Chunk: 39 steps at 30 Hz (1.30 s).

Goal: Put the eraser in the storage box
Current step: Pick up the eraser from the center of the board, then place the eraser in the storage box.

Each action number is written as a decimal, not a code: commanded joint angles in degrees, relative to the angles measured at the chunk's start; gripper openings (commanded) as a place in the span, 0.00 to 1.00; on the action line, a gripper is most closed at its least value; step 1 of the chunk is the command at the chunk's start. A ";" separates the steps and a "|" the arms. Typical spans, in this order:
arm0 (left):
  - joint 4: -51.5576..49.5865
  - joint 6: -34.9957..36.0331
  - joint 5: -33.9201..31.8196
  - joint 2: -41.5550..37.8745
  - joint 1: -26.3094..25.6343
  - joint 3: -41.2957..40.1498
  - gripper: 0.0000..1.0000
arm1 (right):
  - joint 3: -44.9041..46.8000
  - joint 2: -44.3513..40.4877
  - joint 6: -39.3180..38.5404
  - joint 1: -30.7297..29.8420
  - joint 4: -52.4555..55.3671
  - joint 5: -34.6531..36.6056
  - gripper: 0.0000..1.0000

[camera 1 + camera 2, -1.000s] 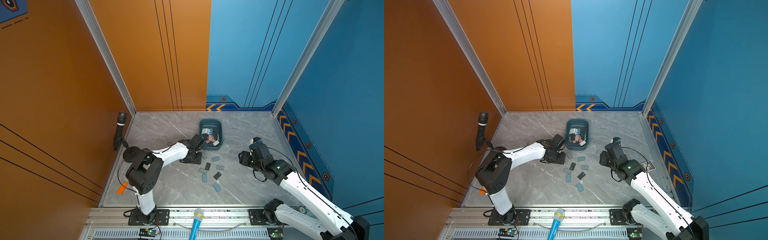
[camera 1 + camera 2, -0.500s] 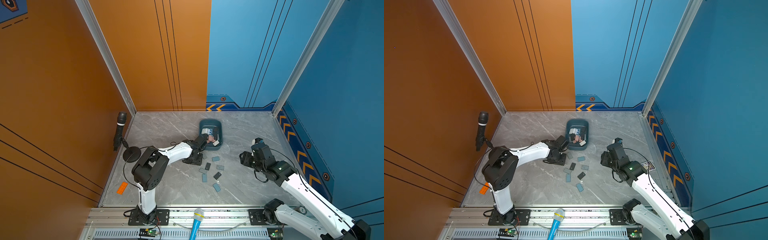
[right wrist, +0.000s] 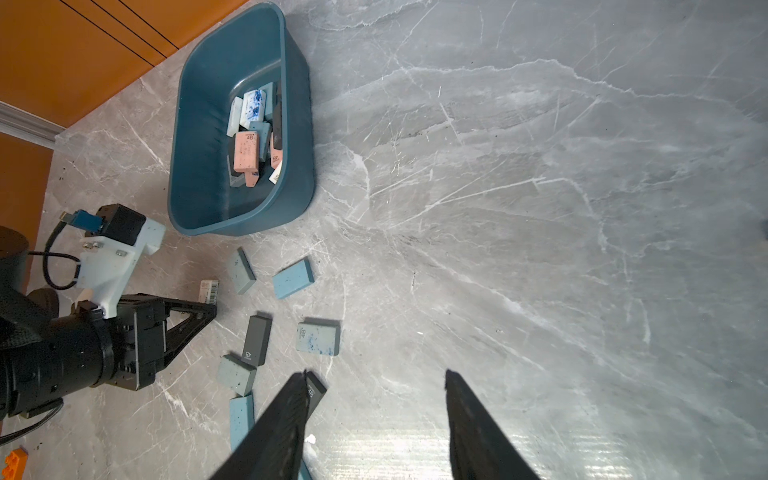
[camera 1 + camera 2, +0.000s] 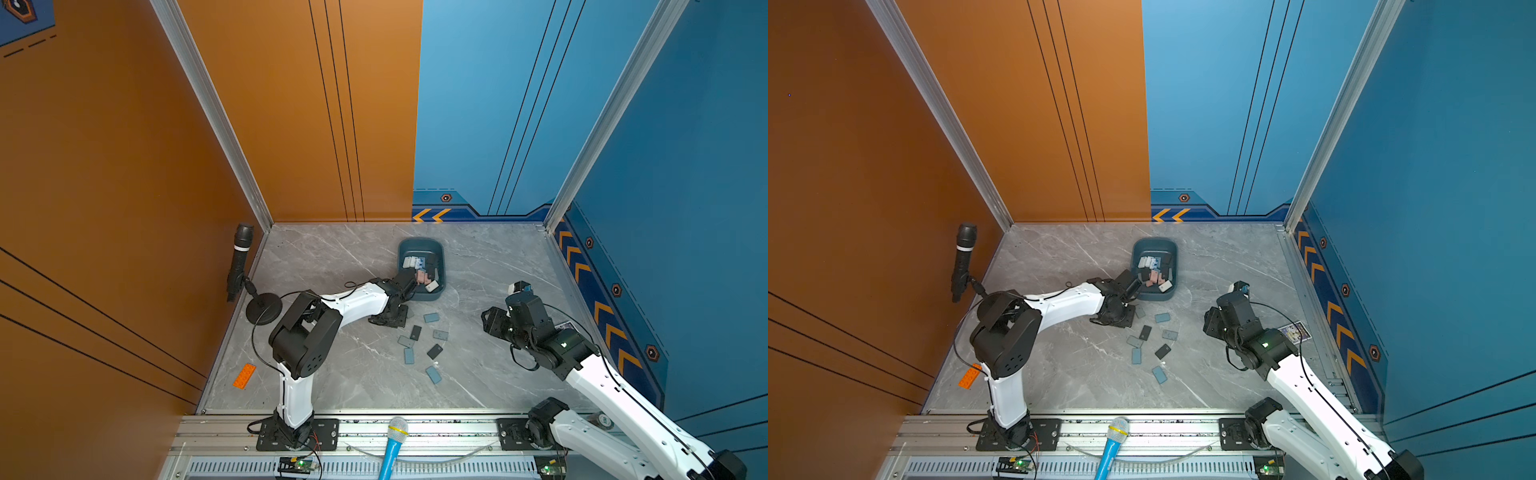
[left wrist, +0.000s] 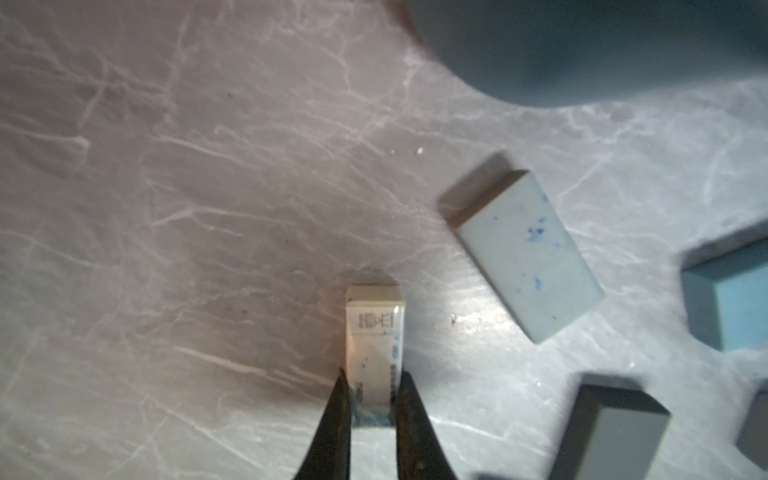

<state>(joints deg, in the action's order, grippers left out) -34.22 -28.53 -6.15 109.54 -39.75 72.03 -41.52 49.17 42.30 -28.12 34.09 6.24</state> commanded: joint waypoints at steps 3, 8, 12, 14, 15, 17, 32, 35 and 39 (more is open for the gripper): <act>-1.98 0.34 0.63 0.98 -1.04 -0.53 0.11 | 0.38 0.22 1.05 -0.27 1.25 0.14 0.54; -2.70 0.39 1.03 -1.05 -1.07 -0.76 0.06 | -0.35 1.10 1.28 -0.24 1.56 0.19 0.54; -3.71 0.52 1.49 -2.60 -1.22 -0.96 0.03 | -0.71 0.80 1.85 -0.51 2.04 1.07 0.54; -4.43 0.63 1.41 -3.41 -1.28 -1.17 0.02 | -0.67 0.67 2.27 -0.51 1.86 1.14 0.54; -4.54 0.59 1.24 -3.85 -1.30 -1.47 0.02 | -0.67 0.67 2.43 -0.62 1.77 1.11 0.54; -4.55 0.42 1.00 -4.91 -1.26 -2.16 0.02 | -0.67 0.71 2.71 -0.92 1.52 1.09 0.54; -5.03 -1.13 -0.13 -13.33 -1.76 -5.74 0.01 | -1.09 0.95 3.99 -4.08 0.72 2.84 0.53; -5.16 -1.45 -0.17 -14.85 -1.82 -5.66 0.01 | -1.45 0.85 4.06 -4.79 0.94 3.02 0.53; -5.24 -2.10 -0.69 -17.01 -1.91 -5.67 0.01 | -1.65 0.50 4.03 -5.40 1.33 3.40 0.53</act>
<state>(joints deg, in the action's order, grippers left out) -37.82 -29.63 -5.87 94.78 -41.28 66.81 -41.71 50.04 45.32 -33.04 34.04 7.81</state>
